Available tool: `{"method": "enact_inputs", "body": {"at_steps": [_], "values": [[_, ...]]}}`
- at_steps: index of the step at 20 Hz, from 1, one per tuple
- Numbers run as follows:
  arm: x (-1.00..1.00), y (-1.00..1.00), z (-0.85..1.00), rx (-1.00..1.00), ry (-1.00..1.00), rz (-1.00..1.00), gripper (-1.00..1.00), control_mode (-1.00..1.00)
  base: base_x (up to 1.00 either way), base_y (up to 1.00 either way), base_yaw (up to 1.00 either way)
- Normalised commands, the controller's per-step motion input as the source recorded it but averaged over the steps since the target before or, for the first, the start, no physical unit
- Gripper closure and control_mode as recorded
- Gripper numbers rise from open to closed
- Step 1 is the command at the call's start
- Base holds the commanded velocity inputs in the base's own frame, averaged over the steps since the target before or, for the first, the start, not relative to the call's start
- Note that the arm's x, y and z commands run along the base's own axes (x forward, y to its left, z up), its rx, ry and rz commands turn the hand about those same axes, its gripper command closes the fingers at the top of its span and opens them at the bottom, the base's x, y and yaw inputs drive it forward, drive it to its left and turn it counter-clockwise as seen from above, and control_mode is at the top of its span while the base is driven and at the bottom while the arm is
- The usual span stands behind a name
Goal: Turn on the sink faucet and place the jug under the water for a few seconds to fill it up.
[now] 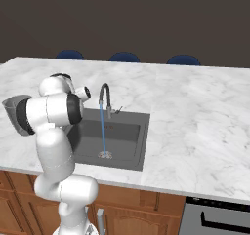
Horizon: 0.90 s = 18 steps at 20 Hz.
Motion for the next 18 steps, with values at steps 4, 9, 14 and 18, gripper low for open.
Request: {"method": "enact_inputs", "body": {"at_steps": [4, 9, 14, 18], "values": [[0.34, 0.02, -0.26, 0.0, 0.02, 0.08, -1.0, -1.0, 0.0, 0.0, 0.0], [0.25, 0.07, -0.22, 0.0, 0.01, 0.07, -1.0, -1.0, 0.0, 0.0, 0.0], [0.1, 0.24, -0.11, 0.0, 0.02, 0.03, -1.0, -1.0, 0.0, 0.0, 0.0], [0.11, 0.29, -0.04, 0.0, 0.02, 0.01, -1.0, -1.0, 0.0, 0.0, 0.0]]}}
